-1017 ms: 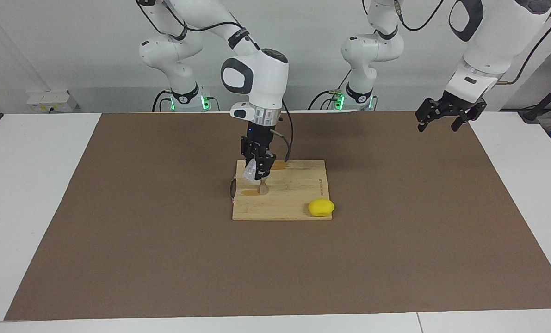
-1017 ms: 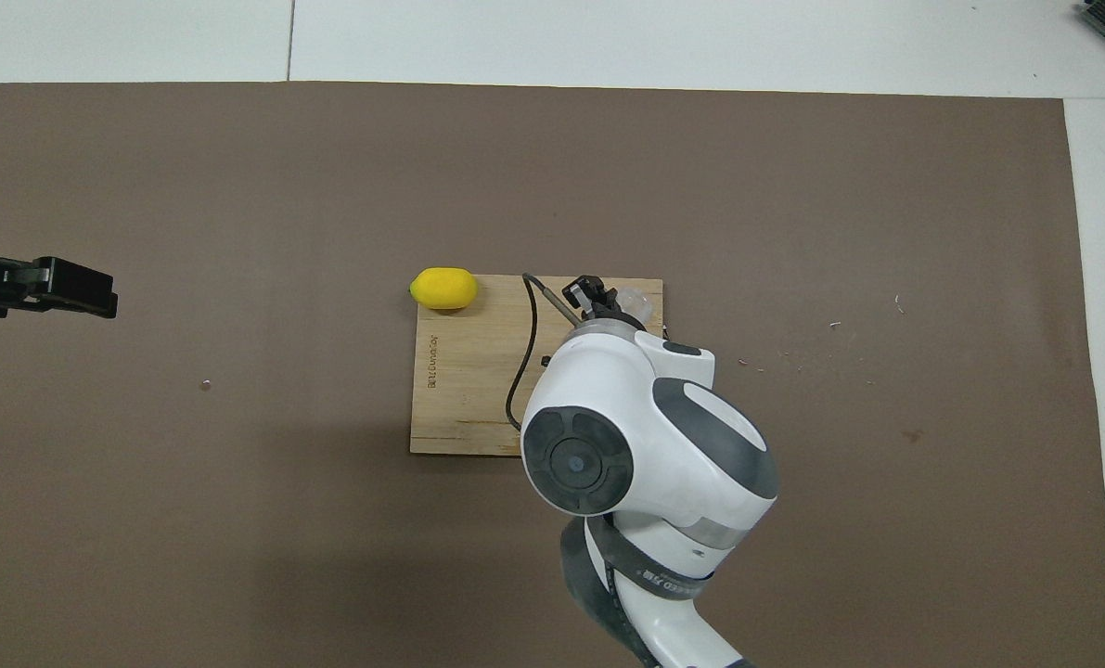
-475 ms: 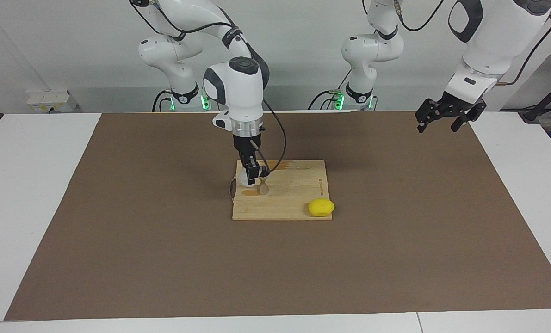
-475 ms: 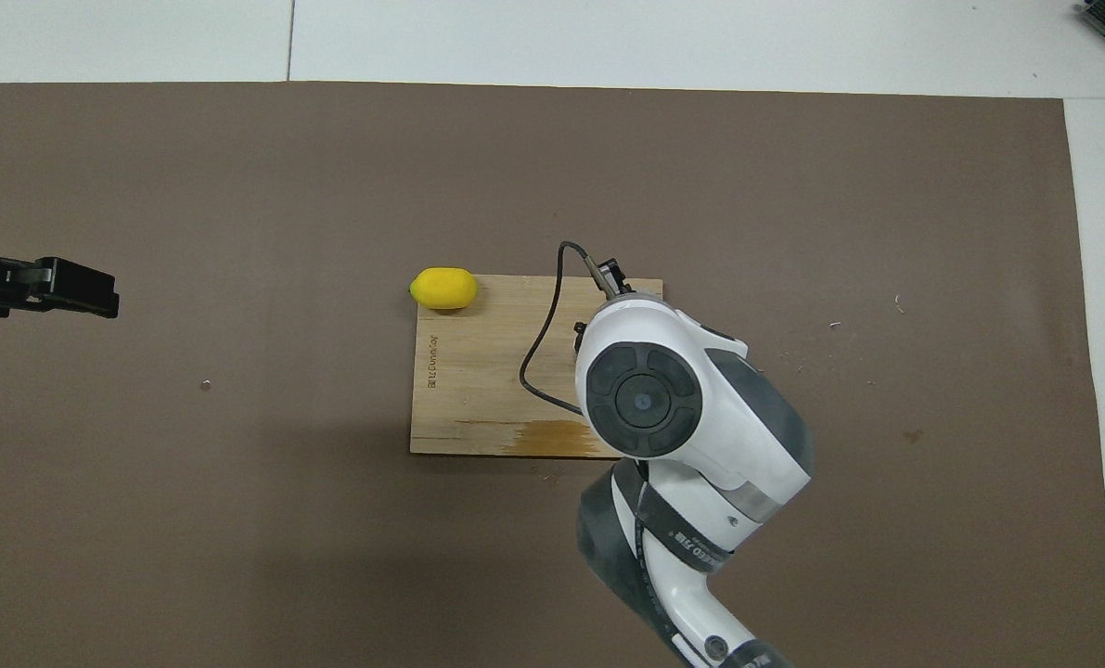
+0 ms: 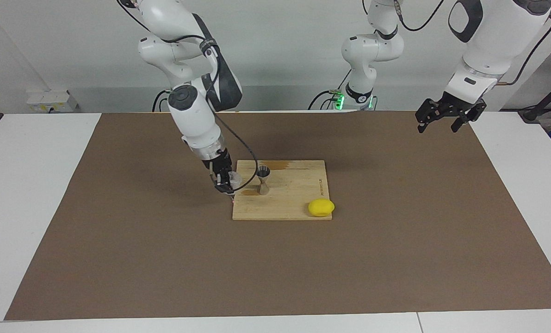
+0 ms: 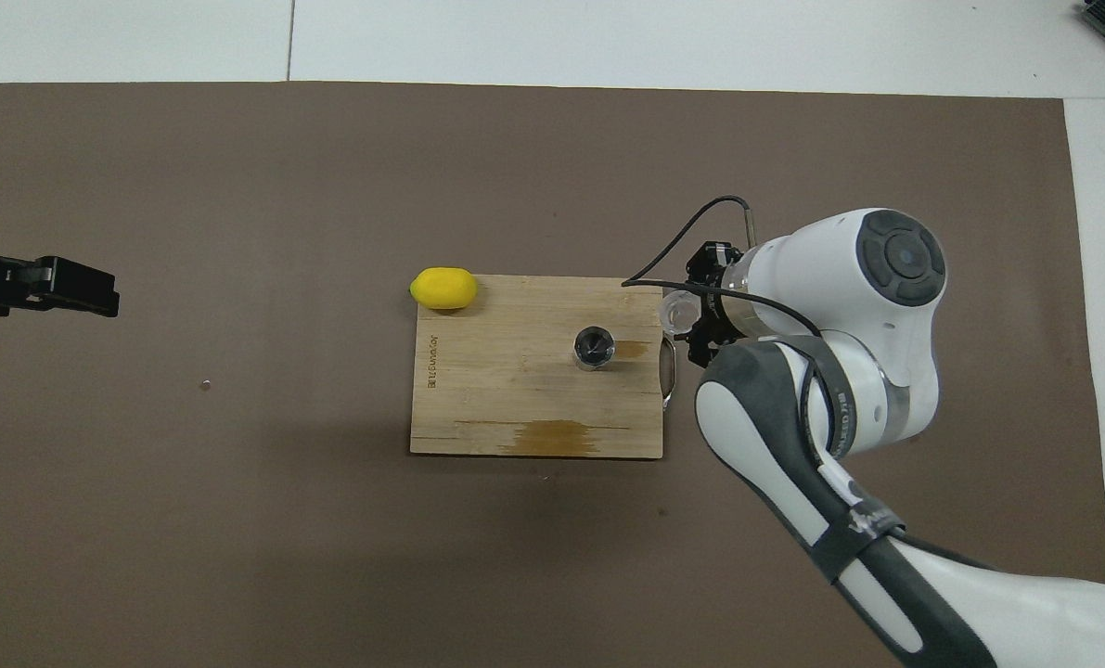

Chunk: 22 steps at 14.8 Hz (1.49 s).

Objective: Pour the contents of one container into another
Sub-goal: 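Carry the clear cup with the right gripper back off the board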

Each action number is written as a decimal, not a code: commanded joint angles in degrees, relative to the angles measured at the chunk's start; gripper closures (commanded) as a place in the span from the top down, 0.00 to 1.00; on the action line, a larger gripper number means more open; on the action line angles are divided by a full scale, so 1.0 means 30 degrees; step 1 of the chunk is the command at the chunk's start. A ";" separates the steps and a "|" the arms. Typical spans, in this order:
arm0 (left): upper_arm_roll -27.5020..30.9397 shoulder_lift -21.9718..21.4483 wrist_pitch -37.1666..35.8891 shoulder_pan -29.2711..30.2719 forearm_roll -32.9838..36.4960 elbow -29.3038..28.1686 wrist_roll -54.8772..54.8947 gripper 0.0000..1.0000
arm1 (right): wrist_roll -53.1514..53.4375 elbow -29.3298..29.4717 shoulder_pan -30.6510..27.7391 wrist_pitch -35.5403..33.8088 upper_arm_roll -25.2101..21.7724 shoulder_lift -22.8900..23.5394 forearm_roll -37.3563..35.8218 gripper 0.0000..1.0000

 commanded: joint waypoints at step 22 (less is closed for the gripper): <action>-0.0089 -0.0408 0.0416 0.0139 0.0293 -0.0537 0.0099 1.00 | -1.1700 -0.4210 -0.7271 -0.1504 0.0163 -0.0949 0.5113 0.91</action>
